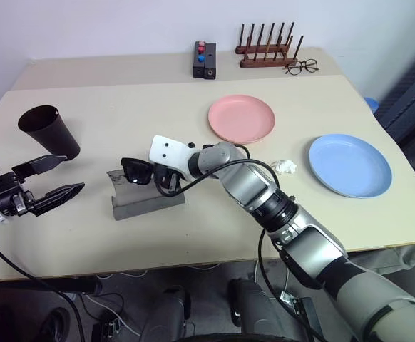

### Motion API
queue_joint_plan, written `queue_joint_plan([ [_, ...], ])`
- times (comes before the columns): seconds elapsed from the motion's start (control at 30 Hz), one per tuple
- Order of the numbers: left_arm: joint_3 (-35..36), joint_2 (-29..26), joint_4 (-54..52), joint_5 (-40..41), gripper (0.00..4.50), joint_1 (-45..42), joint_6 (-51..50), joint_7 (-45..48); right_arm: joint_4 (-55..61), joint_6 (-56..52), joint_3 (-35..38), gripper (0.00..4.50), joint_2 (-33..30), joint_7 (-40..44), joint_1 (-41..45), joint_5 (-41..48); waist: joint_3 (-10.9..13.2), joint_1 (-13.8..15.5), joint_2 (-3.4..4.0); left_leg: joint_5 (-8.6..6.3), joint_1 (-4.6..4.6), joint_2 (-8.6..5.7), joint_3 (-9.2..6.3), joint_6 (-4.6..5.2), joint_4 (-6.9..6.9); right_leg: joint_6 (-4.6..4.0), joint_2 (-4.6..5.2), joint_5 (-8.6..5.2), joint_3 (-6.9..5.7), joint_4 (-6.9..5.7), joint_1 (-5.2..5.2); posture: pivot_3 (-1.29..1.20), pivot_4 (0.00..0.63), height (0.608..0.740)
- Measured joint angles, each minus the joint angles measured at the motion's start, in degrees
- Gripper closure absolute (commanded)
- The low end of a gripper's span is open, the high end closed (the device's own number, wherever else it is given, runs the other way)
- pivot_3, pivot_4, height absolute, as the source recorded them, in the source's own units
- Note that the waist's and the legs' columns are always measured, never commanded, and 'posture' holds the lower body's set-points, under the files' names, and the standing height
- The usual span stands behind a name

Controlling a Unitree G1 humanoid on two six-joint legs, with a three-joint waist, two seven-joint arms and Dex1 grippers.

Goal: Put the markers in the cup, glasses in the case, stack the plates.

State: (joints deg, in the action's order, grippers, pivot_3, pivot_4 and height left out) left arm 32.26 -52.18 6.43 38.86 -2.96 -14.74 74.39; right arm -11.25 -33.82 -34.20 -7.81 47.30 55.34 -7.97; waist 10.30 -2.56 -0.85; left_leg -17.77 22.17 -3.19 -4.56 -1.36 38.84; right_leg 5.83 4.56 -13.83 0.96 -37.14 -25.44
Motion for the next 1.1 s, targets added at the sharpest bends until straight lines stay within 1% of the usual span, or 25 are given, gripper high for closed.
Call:
queue_joint_plan([
  [0.1, -0.03, 0.00, 0.00, -0.12, 0.00, -0.16, 0.05, -0.12, 1.39, 1.80, -1.81, 4.49, -1.09, 1.00, -0.77, -1.36, 0.00, -0.05, 0.00, 0.00, 0.00, 0.01, -0.01, 0.00, -0.01, 0.00, -0.01, 0.00, -0.01, -0.01, -0.01, 0.00, 0.150, 0.740],
  [0.33, -0.19, 0.04, -0.28, -0.18, 0.00, -0.82, 0.05, -0.55, 0.48, 0.98, -4.75, 4.49, 0.58, -0.29, -0.80, -5.54, -0.02, -0.04, -0.02, 0.02, 0.00, 0.01, -0.01, -0.04, 0.00, 0.00, -0.01, 0.00, 0.00, -0.01, 0.00, 0.00, 0.150, 0.740],
  [0.6, -0.19, 0.04, -0.54, -0.43, 0.00, -0.81, 0.05, -0.91, -0.22, 1.74, -5.03, 4.49, 0.25, 2.13, 0.03, -7.06, -0.03, 0.05, -0.03, 0.01, -0.01, -0.01, -0.08, -0.02, 0.01, -0.02, 0.00, 0.01, -0.06, -0.01, 0.05, 0.00, 0.150, 0.740],
  [0.83, -0.21, 0.42, -0.90, -0.72, 0.00, -0.82, 0.05, -1.15, -1.08, 0.68, -4.72, 4.49, 1.55, 1.89, 0.05, -7.62, -0.04, 0.02, -0.03, 0.01, -0.02, -0.01, -0.09, -0.03, 0.01, -0.02, 0.00, 0.01, -0.07, -0.01, 0.05, 0.00, 0.150, 0.740],
  [0.87, -0.37, 0.44, -0.91, -0.73, 0.00, -0.83, 0.04, -1.16, -1.35, 0.48, -4.60, 3.55, 1.84, 1.82, 0.05, -7.61, -0.04, -0.01, -0.04, 0.02, -0.02, -0.01, -0.09, -0.03, 0.01, -0.02, -0.01, 0.01, -0.07, -0.01, 0.05, 0.00, 0.150, 0.740],
  [0.9, -0.57, 0.44, -0.92, -0.74, 0.00, -0.91, 0.04, -1.16, -1.81, 0.14, -4.62, 3.21, 2.08, 1.92, -0.08, -7.53, -0.04, 0.00, -0.03, 0.02, -0.03, 0.00, -0.09, -0.03, 0.01, -0.02, -0.01, 0.01, -0.07, -0.01, 0.05, 0.00, 0.150, 0.740],
  [0.97, -0.82, 0.44, -0.91, -0.77, 0.00, -1.09, 0.03, -1.18, -2.70, -0.55, -4.60, 2.27, 2.16, 2.25, -1.19, -7.28, -0.02, 0.06, -0.01, 0.02, 0.00, -0.02, -0.09, -0.04, 0.01, -0.02, 0.00, 0.01, -0.07, -0.01, 0.04, 0.00, 0.150, 0.740],
  [1.1, -1.25, 0.44, -0.92, -0.83, 0.00, -1.40, 0.02, -1.18, -1.56, -0.58, -3.84, 0.22, 1.38, 3.25, -1.11, -7.19, -0.03, -0.01, 0.00, 0.05, 0.00, -0.02, -0.09, -0.10, -0.01, -0.02, 0.00, 0.01, -0.06, 0.00, 0.02, 0.00, 0.150, 0.740],
])
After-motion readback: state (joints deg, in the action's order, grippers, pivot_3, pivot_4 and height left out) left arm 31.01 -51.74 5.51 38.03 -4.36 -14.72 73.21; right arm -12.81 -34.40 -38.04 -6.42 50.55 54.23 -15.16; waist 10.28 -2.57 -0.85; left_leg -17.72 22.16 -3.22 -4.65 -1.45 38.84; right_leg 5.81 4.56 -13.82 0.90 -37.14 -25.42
